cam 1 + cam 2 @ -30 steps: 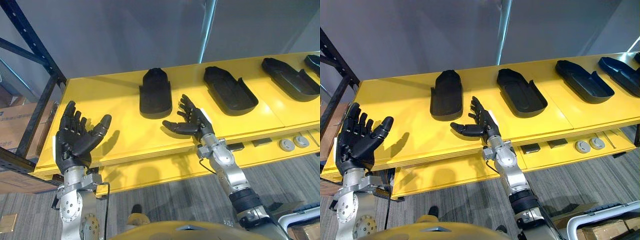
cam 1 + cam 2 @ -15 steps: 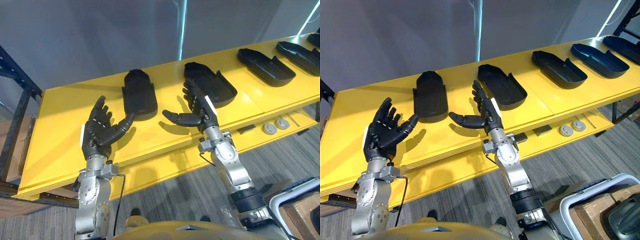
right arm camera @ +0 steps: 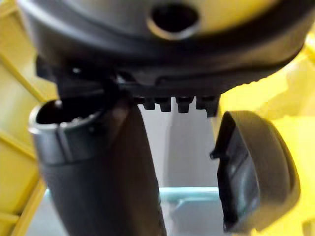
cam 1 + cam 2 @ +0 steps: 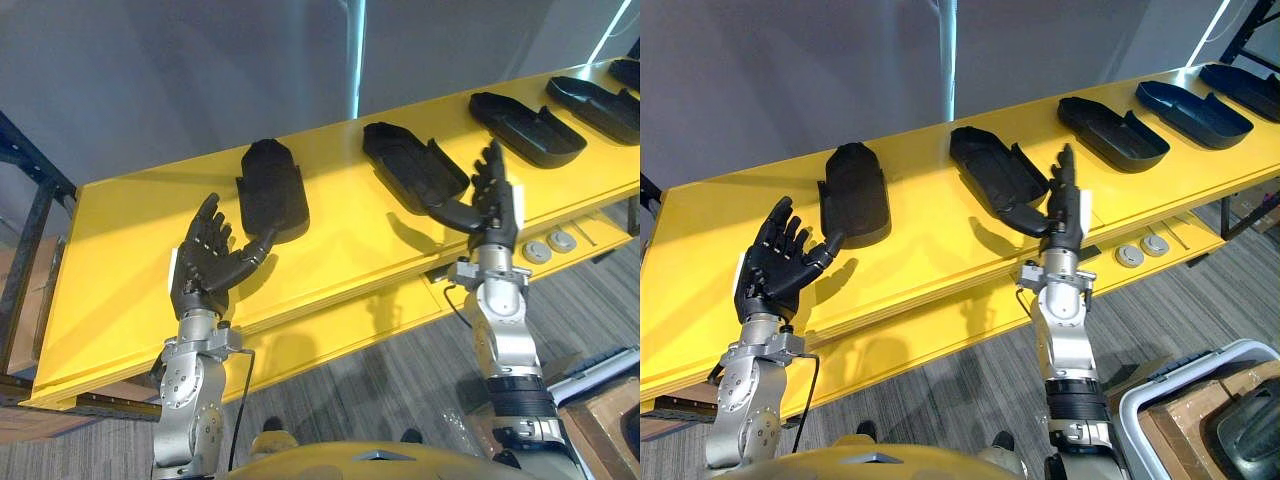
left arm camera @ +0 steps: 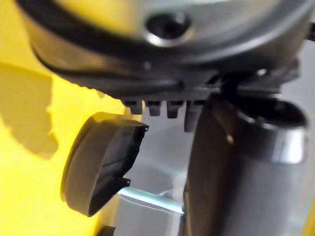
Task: Walk over and take three plastic housings, then place them on the shelf
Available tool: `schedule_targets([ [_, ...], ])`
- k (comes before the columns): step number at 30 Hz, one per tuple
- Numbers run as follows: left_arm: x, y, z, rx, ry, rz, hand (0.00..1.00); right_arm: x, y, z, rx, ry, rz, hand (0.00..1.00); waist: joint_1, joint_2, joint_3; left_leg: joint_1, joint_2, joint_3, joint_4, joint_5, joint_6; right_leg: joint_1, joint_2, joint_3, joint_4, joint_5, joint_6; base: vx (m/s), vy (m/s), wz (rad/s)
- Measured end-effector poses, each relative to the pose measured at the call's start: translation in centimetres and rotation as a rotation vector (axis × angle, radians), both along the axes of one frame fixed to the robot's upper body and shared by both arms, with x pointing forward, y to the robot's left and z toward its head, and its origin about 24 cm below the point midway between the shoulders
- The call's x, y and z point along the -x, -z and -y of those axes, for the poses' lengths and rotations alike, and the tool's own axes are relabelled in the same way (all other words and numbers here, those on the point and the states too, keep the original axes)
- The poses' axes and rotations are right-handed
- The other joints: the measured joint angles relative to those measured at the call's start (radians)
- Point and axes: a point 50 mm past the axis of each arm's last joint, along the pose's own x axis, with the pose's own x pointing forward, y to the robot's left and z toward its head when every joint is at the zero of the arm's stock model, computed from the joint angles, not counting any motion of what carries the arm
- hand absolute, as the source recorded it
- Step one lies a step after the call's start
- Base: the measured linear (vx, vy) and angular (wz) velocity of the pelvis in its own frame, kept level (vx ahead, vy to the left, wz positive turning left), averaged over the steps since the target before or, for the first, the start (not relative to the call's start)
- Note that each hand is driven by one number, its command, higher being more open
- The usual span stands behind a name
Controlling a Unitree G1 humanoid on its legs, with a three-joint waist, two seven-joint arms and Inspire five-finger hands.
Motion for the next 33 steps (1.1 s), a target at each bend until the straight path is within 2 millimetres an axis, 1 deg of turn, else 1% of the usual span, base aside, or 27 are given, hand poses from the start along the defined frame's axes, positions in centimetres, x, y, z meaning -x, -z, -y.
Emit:
schedule_targets([
  [2,0.2,0.3,0.1,0.002,0.02,-0.013,1.0,0.6,0.4,1.2,0.003,0.053,-0.017,1.0,-0.002,0.003,0.002,0.0,0.0,0.001,0.0,-0.001,0.0,0.0,0.0,0.0,0.0,0.0,0.0,0.0,0.0,0.0],
  [3,0.2,0.3,0.2,0.002,0.025,-0.015,1.0,0.8,0.6,1.4,0.002,0.065,-0.022,1.0,-0.002,0.003,0.002,0.0,0.0,0.001,0.0,-0.001,0.0,0.0,0.0,0.0,0.0,0.0,0.0,0.0,0.0,0.0],
  [9,0.1,0.3,0.3,0.001,0.045,-0.017,1.0,1.6,2.0,2.0,-0.002,0.073,-0.104,1.0,-0.003,0.003,0.002,0.0,0.0,0.003,0.001,-0.003,0.0,-0.001,0.0,0.001,0.0,0.0,0.0,0.0,0.0,0.0],
  [14,0.1,0.3,0.4,0.0,0.065,-0.018,1.0,1.6,2.4,1.9,0.005,0.028,-0.127,1.0,-0.003,0.003,0.003,0.0,0.0,0.003,0.001,-0.003,0.0,-0.001,0.0,0.001,0.0,0.0,0.0,0.0,0.0,0.0],
  [19,0.1,0.4,0.5,0.002,0.076,-0.028,1.0,1.5,3.8,1.7,0.002,-0.018,-0.191,1.0,-0.002,0.001,0.004,-0.002,0.0,0.001,0.0,-0.003,0.0,-0.001,0.0,0.0,0.0,0.0,0.0,0.0,0.0,0.0],
  [21,0.1,0.5,0.5,0.003,0.079,-0.029,1.0,1.4,4.1,1.5,0.001,-0.029,-0.204,1.0,-0.001,0.001,0.004,-0.002,0.0,0.0,0.0,-0.003,0.0,-0.001,0.0,-0.001,0.0,0.0,0.0,0.0,0.0,0.0],
  [27,0.0,0.6,0.7,0.006,0.093,-0.045,1.0,1.2,4.2,1.1,0.005,-0.061,-0.206,1.0,-0.001,-0.002,0.005,-0.002,0.0,-0.003,-0.004,0.0,0.001,-0.001,0.0,-0.004,0.0,0.0,0.0,0.0,0.0,0.01],
  [33,-0.1,0.7,1.2,0.012,0.12,-0.045,1.0,1.0,4.6,0.9,0.005,-0.067,-0.212,1.0,-0.002,-0.01,0.003,-0.005,-0.001,-0.019,-0.016,0.013,0.001,0.003,0.0,-0.023,0.0,0.0,0.0,0.0,0.0,0.07],
])
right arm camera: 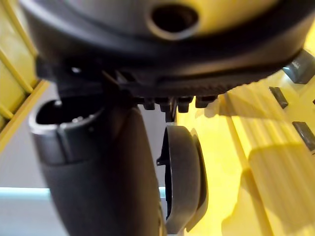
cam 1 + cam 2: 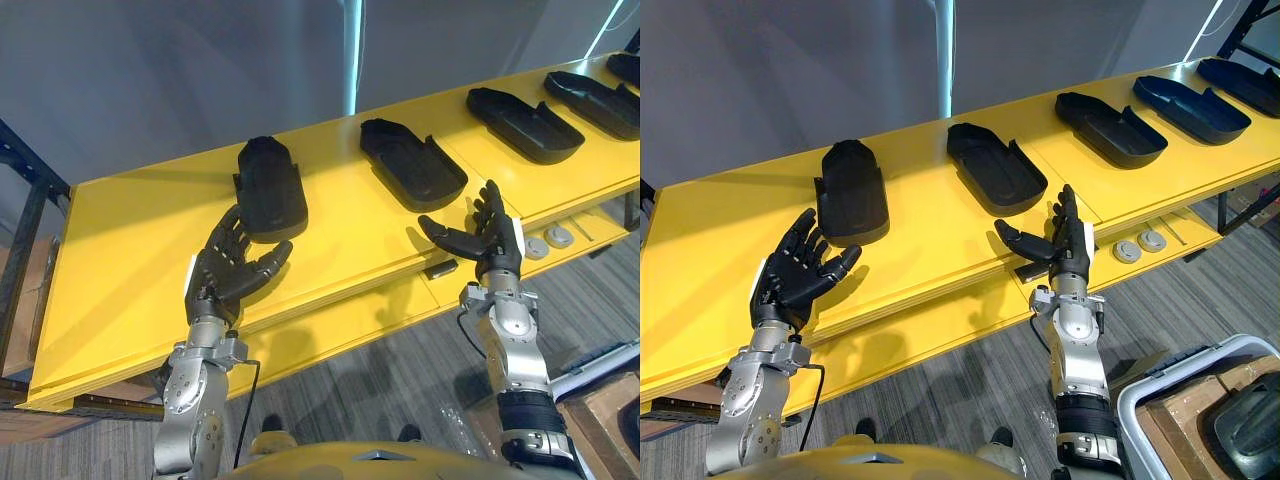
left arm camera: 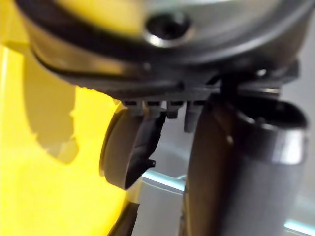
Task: Walk over and take three plastic housings, then place them on the shelf
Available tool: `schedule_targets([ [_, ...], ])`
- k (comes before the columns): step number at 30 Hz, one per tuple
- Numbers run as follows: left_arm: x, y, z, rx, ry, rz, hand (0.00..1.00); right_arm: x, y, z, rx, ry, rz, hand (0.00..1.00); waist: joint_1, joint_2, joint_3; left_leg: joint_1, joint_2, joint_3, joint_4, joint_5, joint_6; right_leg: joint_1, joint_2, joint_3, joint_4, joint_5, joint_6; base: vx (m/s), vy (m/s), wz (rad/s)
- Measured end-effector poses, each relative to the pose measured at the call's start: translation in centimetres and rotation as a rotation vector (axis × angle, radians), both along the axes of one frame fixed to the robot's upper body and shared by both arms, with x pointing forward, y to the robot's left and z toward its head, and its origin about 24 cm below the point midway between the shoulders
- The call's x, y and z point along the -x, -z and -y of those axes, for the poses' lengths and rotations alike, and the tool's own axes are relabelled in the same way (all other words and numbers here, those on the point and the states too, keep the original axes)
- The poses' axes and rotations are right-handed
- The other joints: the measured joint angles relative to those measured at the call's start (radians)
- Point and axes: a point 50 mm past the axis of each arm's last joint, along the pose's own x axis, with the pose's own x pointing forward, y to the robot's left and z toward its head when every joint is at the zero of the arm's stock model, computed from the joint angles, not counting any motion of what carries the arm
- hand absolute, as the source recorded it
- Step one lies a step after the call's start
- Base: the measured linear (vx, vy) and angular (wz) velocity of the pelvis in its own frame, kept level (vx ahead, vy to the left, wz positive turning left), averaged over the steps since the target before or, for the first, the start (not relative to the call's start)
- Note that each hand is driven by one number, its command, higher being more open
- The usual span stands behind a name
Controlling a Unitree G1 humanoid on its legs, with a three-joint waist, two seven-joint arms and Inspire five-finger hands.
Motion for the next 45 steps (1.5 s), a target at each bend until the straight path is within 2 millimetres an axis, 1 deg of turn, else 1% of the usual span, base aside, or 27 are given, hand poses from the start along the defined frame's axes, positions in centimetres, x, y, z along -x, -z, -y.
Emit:
schedule_targets([
  [9,0.0,0.0,0.1,0.0,0.011,0.001,1.0,-0.6,0.1,-0.8,-0.007,-0.036,0.003,1.0,0.0,-0.003,-0.001,-0.009,0.0,-0.016,-0.004,0.011,0.001,0.0,0.0,-0.013,0.001,0.0,0.0,-0.01,0.002,0.05],
  [13,0.0,0.0,0.2,0.0,0.025,0.003,1.0,-0.7,0.6,-1.1,-0.011,-0.045,-0.011,1.0,0.001,-0.017,-0.012,-0.013,0.0,-0.027,-0.01,0.017,0.001,0.002,0.0,-0.026,0.001,0.0,0.0,0.0,0.0,0.08],
  [15,0.0,0.0,0.4,-0.001,0.033,0.002,1.0,-0.7,0.7,-1.2,-0.014,-0.05,-0.013,1.0,0.002,-0.019,-0.014,-0.014,-0.001,-0.031,-0.015,0.021,0.002,0.002,0.0,-0.027,0.001,0.0,0.0,0.0,0.004,0.05],
  [23,-0.1,0.5,1.1,0.019,0.068,-0.021,1.0,-1.6,0.8,-1.7,0.027,-0.091,-0.034,1.0,0.005,-0.016,-0.016,-0.015,-0.001,-0.037,-0.014,0.026,0.004,0.006,0.0,-0.034,0.001,0.0,-0.001,0.0,0.001,0.01],
  [25,-0.1,0.4,1.2,0.048,0.081,-0.015,1.0,-1.8,0.8,-1.8,0.028,-0.083,-0.036,1.0,0.006,-0.013,-0.017,-0.016,-0.001,-0.042,-0.014,0.028,0.003,0.008,0.0,-0.038,0.001,-0.001,-0.001,-0.01,0.001,0.05],
  [30,-0.1,0.4,1.8,0.055,0.106,-0.014,1.0,-2.3,0.8,-1.9,0.03,-0.077,-0.041,1.0,0.006,-0.009,-0.02,-0.021,-0.001,-0.053,-0.013,0.031,0.003,0.012,0.0,-0.052,0.001,-0.002,-0.003,-0.01,0.0,0.07],
  [34,-0.2,0.5,2.2,0.057,0.129,-0.014,1.0,-2.4,0.7,-1.9,0.05,-0.061,-0.039,1.0,0.014,-0.005,-0.023,-0.026,-0.001,-0.057,-0.013,0.033,0.003,0.011,0.0,-0.055,0.001,-0.002,-0.003,0.0,0.001,0.02],
  [42,-0.1,0.5,2.0,0.046,0.133,-0.016,1.0,-2.4,0.5,-1.8,0.054,-0.037,-0.035,1.0,0.022,0.001,-0.026,-0.019,-0.001,-0.052,-0.015,0.033,0.003,0.011,0.0,-0.048,0.001,-0.001,-0.002,0.0,0.001,-0.01],
  [43,-0.1,0.5,2.0,0.046,0.135,-0.016,1.0,-2.2,0.3,-1.8,0.071,-0.033,-0.031,1.0,0.024,0.001,-0.026,-0.015,-0.001,-0.047,-0.017,0.033,0.003,0.01,0.0,-0.042,0.0,-0.001,-0.002,0.0,0.001,-0.1],
  [45,-0.1,0.5,2.0,0.045,0.132,-0.016,1.0,-1.9,-1.0,-2.1,0.073,-0.044,0.015,1.0,0.027,0.004,-0.025,-0.012,-0.001,-0.038,-0.018,0.032,0.003,0.006,0.0,-0.033,0.0,0.001,-0.001,0.0,0.002,-0.13],
])
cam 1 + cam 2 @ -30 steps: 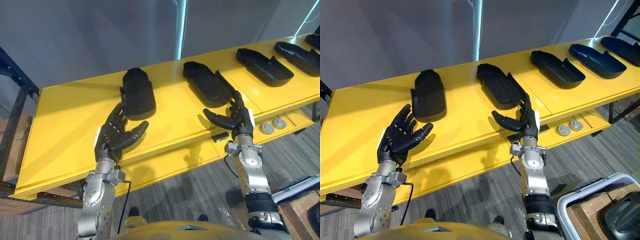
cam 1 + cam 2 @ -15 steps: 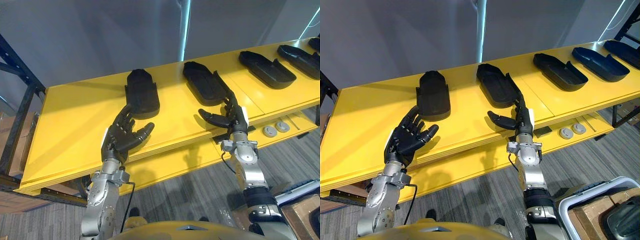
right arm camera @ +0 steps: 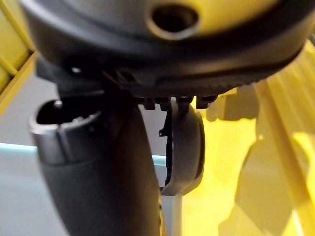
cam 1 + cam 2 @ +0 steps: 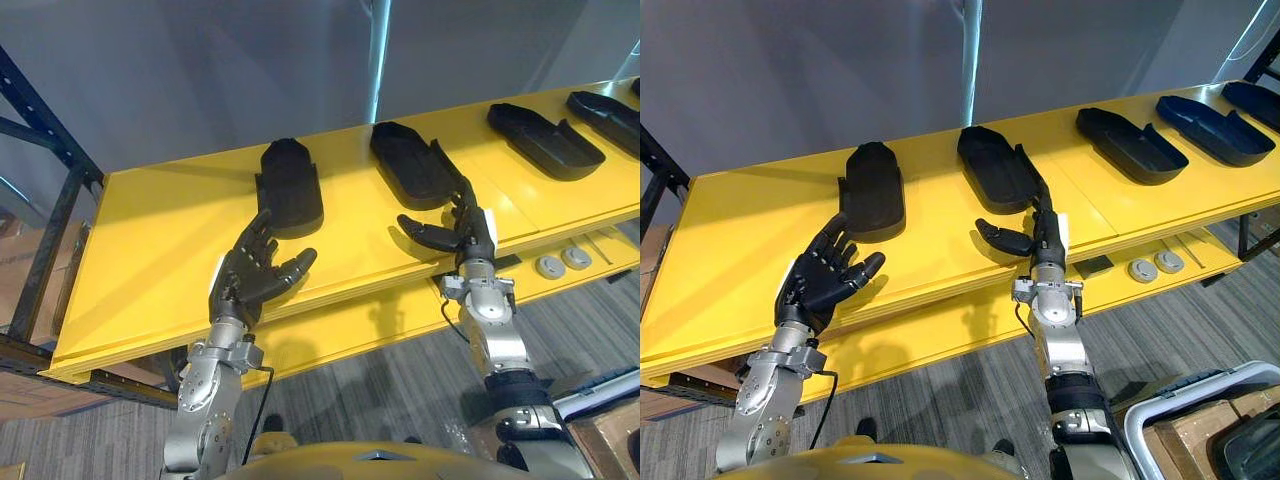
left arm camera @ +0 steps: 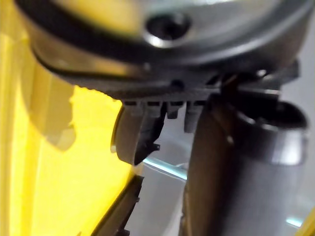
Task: Walk over and take three plastic housings, then place them on the shelf
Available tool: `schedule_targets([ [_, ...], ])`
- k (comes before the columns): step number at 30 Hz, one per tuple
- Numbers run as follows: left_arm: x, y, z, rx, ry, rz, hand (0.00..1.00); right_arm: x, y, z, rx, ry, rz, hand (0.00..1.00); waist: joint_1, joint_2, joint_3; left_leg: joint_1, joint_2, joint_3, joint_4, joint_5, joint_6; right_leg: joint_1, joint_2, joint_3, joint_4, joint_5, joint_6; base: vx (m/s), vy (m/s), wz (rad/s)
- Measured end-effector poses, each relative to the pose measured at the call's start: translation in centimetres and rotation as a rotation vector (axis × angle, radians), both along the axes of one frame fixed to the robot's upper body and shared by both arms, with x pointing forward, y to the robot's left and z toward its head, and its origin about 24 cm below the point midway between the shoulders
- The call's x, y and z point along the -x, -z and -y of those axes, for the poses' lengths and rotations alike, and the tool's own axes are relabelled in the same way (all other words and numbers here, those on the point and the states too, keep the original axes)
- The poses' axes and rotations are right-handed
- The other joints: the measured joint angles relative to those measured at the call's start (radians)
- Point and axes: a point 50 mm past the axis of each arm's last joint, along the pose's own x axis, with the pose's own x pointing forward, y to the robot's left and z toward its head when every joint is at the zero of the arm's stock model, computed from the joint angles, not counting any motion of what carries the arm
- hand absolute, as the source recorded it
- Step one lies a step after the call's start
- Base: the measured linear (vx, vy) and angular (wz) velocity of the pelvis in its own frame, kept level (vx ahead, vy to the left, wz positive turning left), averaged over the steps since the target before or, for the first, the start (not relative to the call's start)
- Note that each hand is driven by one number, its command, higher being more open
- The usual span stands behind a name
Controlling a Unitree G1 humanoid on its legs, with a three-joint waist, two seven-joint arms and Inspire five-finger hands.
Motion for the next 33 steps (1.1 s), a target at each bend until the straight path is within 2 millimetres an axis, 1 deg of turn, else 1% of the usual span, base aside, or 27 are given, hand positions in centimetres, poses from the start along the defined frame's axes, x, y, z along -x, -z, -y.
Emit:
schedule_targets([
  [1,0.0,0.0,-0.1,-0.001,-0.004,0.0,1.0,0.3,-1.3,-0.3,0.001,-0.013,0.058,1.0,0.0,0.001,0.0,0.001,0.0,0.008,-0.001,-0.001,-0.001,-0.005,0.0,0.008,0.0,0.001,0.0,0.0,0.004,-0.14],
  [2,0.0,0.0,-0.1,-0.002,-0.007,-0.001,1.0,0.5,-2.0,-0.5,0.001,-0.021,0.091,1.0,-0.002,0.001,0.0,0.002,0.0,0.011,-0.001,-0.001,-0.001,-0.007,0.0,0.01,0.0,0.002,0.0,0.01,0.007,-0.18],
  [4,0.0,0.1,-0.4,-0.003,-0.017,-0.003,1.0,1.1,-5.1,-1.2,0.001,-0.049,0.228,1.0,-0.005,0.001,0.0,0.023,0.001,0.04,-0.006,-0.006,-0.003,-0.008,0.002,0.036,0.0,0.003,0.001,0.01,0.007,-0.28],
  [5,0.0,0.1,-0.4,-0.004,-0.019,-0.004,1.0,1.2,-5.8,-1.4,0.001,-0.056,0.261,1.0,-0.007,0.001,0.0,0.029,0.001,0.045,-0.006,-0.008,-0.002,-0.007,0.002,0.041,0.0,0.004,0.002,0.01,0.011,-0.33],
  [7,0.0,0.3,-0.7,-0.004,-0.033,-0.015,1.0,1.8,-7.8,-2.0,-0.01,-0.079,0.38,1.0,-0.022,0.0,-0.001,0.041,0.0,0.064,-0.007,-0.016,-0.002,-0.006,0.002,0.059,-0.001,0.006,0.004,0.0,0.012,-0.22],
  [8,0.0,0.5,-0.9,-0.005,-0.04,-0.023,1.0,2.0,-8.2,-2.2,-0.016,-0.085,0.41,1.0,-0.026,0.0,-0.001,0.046,0.0,0.069,-0.007,-0.018,-0.002,-0.006,0.002,0.063,-0.001,0.006,0.004,0.0,0.008,-0.16],
  [11,0.0,0.6,-1.0,-0.005,-0.05,-0.029,1.0,2.3,-8.6,-2.3,-0.036,-0.085,0.452,1.0,-0.029,0.0,-0.001,0.053,0.001,0.09,0.003,-0.028,-0.003,-0.008,0.003,0.084,-0.003,0.006,0.005,0.0,0.005,-0.2],
  [13,-0.3,0.4,-1.0,-0.004,-0.052,-0.019,1.0,2.4,-8.6,-2.1,-0.082,-0.084,0.46,1.0,-0.029,0.0,-0.001,0.054,0.001,0.093,0.005,-0.031,-0.003,-0.009,0.003,0.086,-0.004,0.006,0.005,0.0,0.002,-0.03],
  [18,-0.3,0.4,-1.4,-0.007,-0.095,-0.027,1.0,2.4,-8.5,-2.3,-0.097,-0.119,0.457,1.0,-0.027,0.0,-0.001,0.053,0.0,0.093,0.004,-0.033,-0.004,-0.009,0.003,0.085,-0.005,0.007,0.006,0.0,0.0,0.0],
  [22,-0.2,0.4,-2.7,-0.05,-0.195,-0.051,1.0,2.3,-8.5,-2.8,-0.094,-0.15,0.452,1.0,-0.026,0.0,-0.001,0.051,0.0,0.092,0.004,-0.034,-0.004,-0.009,0.003,0.083,-0.007,0.007,0.006,0.0,0.0,0.0],
  [24,0.0,0.3,-3.6,-0.114,-0.276,-0.052,1.0,2.3,-8.5,-2.9,-0.094,-0.152,0.452,1.0,-0.023,0.0,-0.001,0.05,0.0,0.091,0.003,-0.035,-0.004,-0.009,0.003,0.081,-0.008,0.007,0.006,0.0,0.0,0.0],
  [25,0.2,0.0,-4.2,-0.167,-0.344,-0.031,1.0,2.3,-8.5,-2.8,-0.095,-0.149,0.452,1.0,-0.021,0.0,-0.001,0.049,0.0,0.09,0.003,-0.035,-0.004,-0.009,0.003,0.08,-0.008,0.007,0.006,0.0,0.0,0.0],
  [26,0.3,-0.3,-4.5,-0.187,-0.377,-0.013,1.0,2.3,-8.4,-2.8,-0.095,-0.147,0.452,1.0,-0.021,0.0,-0.001,0.048,0.0,0.089,0.003,-0.035,-0.004,-0.009,0.003,0.079,-0.008,0.007,0.006,0.0,0.0,0.0],
  [27,0.5,-1.2,-5.1,-0.207,-0.441,0.041,1.0,2.3,-8.4,-2.9,-0.097,-0.143,0.452,1.0,-0.021,0.0,-0.001,0.047,0.0,0.088,0.004,-0.035,-0.004,-0.009,0.003,0.077,-0.008,0.007,0.006,0.0,0.004,0.04],
  [28,0.8,-2.6,-5.5,-0.214,-0.49,0.121,1.0,2.3,-8.4,-2.9,-0.101,-0.135,0.451,1.0,-0.019,0.0,-0.001,0.046,0.0,0.086,0.004,-0.034,-0.004,-0.009,0.003,0.075,-0.008,0.007,0.006,0.0,0.005,0.04],
  [29,1.0,-3.5,-5.5,-0.212,-0.504,0.173,1.0,2.3,-8.4,-3.0,-0.103,-0.133,0.45,1.0,-0.018,0.0,-0.001,0.045,0.0,0.085,0.004,-0.034,-0.004,-0.009,0.003,0.075,-0.008,0.007,0.006,0.0,0.005,0.03],
  [30,1.4,-5.3,-5.5,-0.209,-0.529,0.287,1.0,2.4,-8.2,-3.2,-0.106,-0.132,0.446,1.0,-0.015,0.0,-0.001,0.045,0.0,0.084,0.004,-0.034,-0.004,-0.008,0.002,0.074,-0.008,0.007,0.006,0.0,0.0,0.0],
  [31,1.8,-7.2,-5.2,-0.202,-0.533,0.41,1.0,2.4,-8.0,-3.3,-0.109,-0.133,0.438,1.0,-0.013,0.0,-0.001,0.046,0.0,0.084,0.004,-0.034,-0.004,-0.008,0.002,0.074,-0.008,0.007,0.006,0.0,0.0,0.0],
  [32,2.1,-8.1,-4.9,-0.197,-0.53,0.47,1.0,2.5,-7.9,-3.4,-0.109,-0.134,0.433,1.0,-0.012,0.0,-0.001,0.046,0.0,0.084,0.004,-0.034,-0.004,-0.008,0.002,0.074,-0.008,0.007,0.006,0.0,0.0,0.0],
  [33,2.5,-9.7,-4.3,-0.181,-0.511,0.58,1.0,2.5,-7.7,-3.5,-0.107,-0.137,0.423,1.0,-0.013,0.001,-0.002,0.046,-0.001,0.084,0.005,-0.035,-0.004,-0.008,0.002,0.075,-0.008,0.007,0.006,0.0,0.0,0.0],
])
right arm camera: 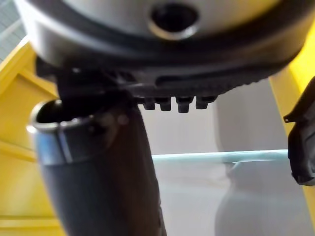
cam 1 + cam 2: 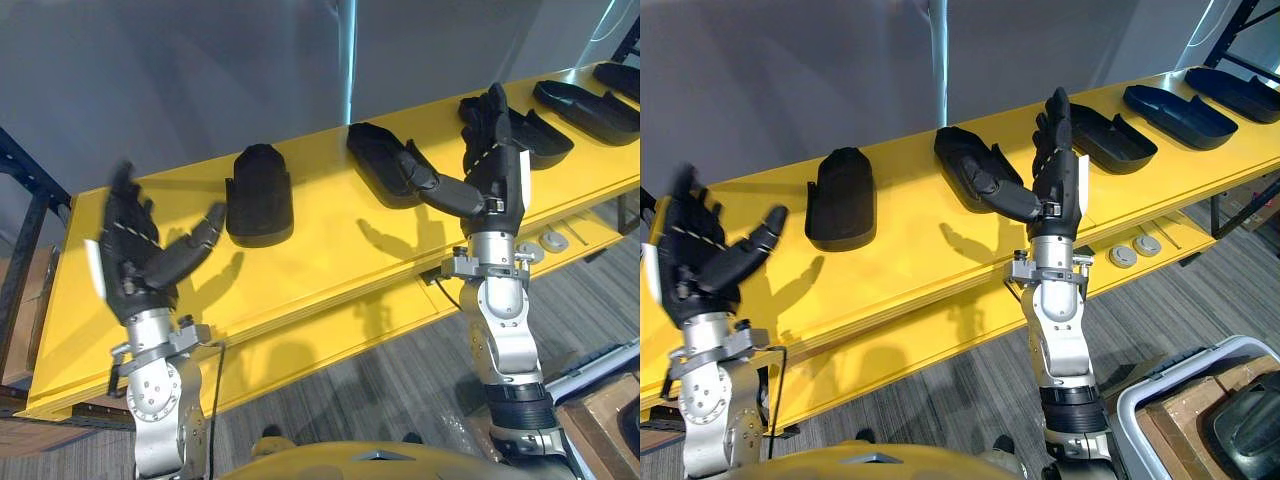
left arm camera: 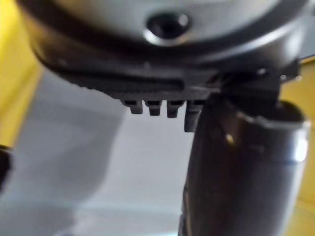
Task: Walk over and take three plastic housings, then place them on the shelf
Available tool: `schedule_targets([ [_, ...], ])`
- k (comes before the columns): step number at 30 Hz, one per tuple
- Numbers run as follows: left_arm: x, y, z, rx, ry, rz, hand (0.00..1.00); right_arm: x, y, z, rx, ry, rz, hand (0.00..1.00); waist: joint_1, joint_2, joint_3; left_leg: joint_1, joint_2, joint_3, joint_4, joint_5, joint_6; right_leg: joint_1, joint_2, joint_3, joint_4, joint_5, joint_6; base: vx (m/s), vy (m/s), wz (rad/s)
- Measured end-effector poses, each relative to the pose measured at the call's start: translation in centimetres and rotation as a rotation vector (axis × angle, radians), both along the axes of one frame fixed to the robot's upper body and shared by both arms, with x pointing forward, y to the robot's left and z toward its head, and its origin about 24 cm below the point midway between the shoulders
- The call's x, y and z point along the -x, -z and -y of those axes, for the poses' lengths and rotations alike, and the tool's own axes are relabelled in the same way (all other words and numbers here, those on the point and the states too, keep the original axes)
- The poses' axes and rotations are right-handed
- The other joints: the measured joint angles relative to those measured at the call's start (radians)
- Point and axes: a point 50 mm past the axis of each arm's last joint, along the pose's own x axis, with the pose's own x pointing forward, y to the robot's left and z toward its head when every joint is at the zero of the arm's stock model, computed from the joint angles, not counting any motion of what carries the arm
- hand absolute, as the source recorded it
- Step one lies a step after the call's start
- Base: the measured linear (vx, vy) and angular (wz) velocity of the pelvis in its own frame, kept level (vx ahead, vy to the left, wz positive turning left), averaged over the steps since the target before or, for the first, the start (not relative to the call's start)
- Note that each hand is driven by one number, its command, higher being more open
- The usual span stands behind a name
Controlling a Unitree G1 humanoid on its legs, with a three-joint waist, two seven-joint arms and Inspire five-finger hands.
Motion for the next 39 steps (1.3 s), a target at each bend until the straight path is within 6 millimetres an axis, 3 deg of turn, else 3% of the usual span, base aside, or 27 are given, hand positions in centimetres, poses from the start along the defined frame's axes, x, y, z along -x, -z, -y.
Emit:
schedule_targets([
  [2,0.1,-1.9,1.5,-0.026,0.087,0.138,1.0,0.2,0.5,0.1,0.004,-0.001,-0.023,1.0,-0.002,0.002,-0.002,0.003,0.0,0.004,0.0,0.0,0.0,-0.001,0.0,0.005,0.002,0.0,0.0,-0.01,0.007,-0.04],
  [6,-0.3,-2.6,3.5,-0.059,0.246,0.193,1.0,0.8,2.0,0.4,0.016,-0.003,-0.105,1.0,-0.034,0.004,-0.003,0.008,0.001,0.031,0.0,-0.002,0.001,-0.019,0.002,0.033,0.006,0.0,0.0,-0.02,0.007,-0.21],
  [10,-1.3,-1.2,4.6,-0.058,0.312,0.103,1.0,2.3,4.6,2.2,0.018,0.029,-0.23,1.0,-0.063,0.006,-0.001,0.033,0.003,0.106,0.005,-0.018,-0.004,-0.052,0.015,0.113,0.006,0.013,-0.004,0.0,0.003,-0.56],
  [13,-2.5,0.7,4.5,-0.02,0.234,-0.042,1.0,3.7,6.1,3.1,-0.025,0.016,-0.29,1.0,-0.099,0.007,0.001,0.04,0.005,0.146,0.029,-0.044,-0.007,-0.064,0.019,0.147,0.003,0.017,-0.004,0.01,-0.005,-0.41],
  [17,-3.2,1.8,4.2,0.007,0.156,-0.133,1.0,4.2,6.8,2.5,-0.068,-0.042,-0.306,1.0,-0.1,0.004,0.009,0.03,0.005,0.162,0.052,-0.06,-0.006,-0.069,0.02,0.159,-0.016,0.031,-0.004,0.01,-0.004,-0.15],
  [20,-3.2,2.0,3.4,0.027,0.092,-0.157,1.0,3.7,6.4,0.0,-0.041,-0.189,-0.269,1.0,-0.088,0.003,0.012,0.007,0.006,0.133,0.055,-0.059,-0.005,-0.069,0.017,0.136,-0.018,0.033,-0.003,0.01,0.0,0.26],
  [22,-3.0,2.1,1.8,0.043,0.002,-0.159,1.0,2.9,5.2,-2.4,0.0,-0.312,-0.2,1.0,-0.059,0.001,0.025,-0.003,0.005,0.105,0.058,-0.058,-0.003,-0.056,0.013,0.111,-0.022,0.032,-0.003,0.01,0.002,0.33],
  [27,-1.8,2.5,-0.9,0.066,-0.161,-0.199,1.0,0.9,2.7,-5.5,0.056,-0.449,-0.078,1.0,0.006,-0.005,0.031,-0.044,-0.002,0.004,0.07,-0.05,0.004,-0.015,0.0,0.015,-0.034,0.029,-0.003,0.01,0.006,0.57],
  [30,-0.7,2.9,-1.9,0.079,-0.233,-0.232,1.0,0.2,2.7,-5.9,0.056,-0.449,-0.085,1.0,0.042,-0.016,0.037,-0.048,-0.011,-0.038,0.069,-0.046,0.008,0.013,-0.01,-0.025,-0.034,0.018,-0.002,0.0,0.016,0.47],
  [34,0.7,3.9,-3.1,0.088,-0.322,-0.296,1.0,-0.1,3.4,-6.4,0.074,-0.45,-0.131,1.0,0.054,-0.023,0.04,-0.061,-0.025,-0.071,0.068,-0.041,0.014,0.025,-0.023,-0.056,-0.032,0.009,0.006,-0.01,0.027,0.24],
  [39,0.6,4.7,-2.6,0.132,-0.192,-0.339,1.0,-0.1,3.7,-6.3,0.072,-0.436,-0.149,1.0,0.053,-0.026,0.041,-0.074,-0.024,-0.08,0.067,-0.034,0.013,0.018,-0.023,-0.066,-0.03,0.007,0.005,-0.01,0.006,0.04],
])
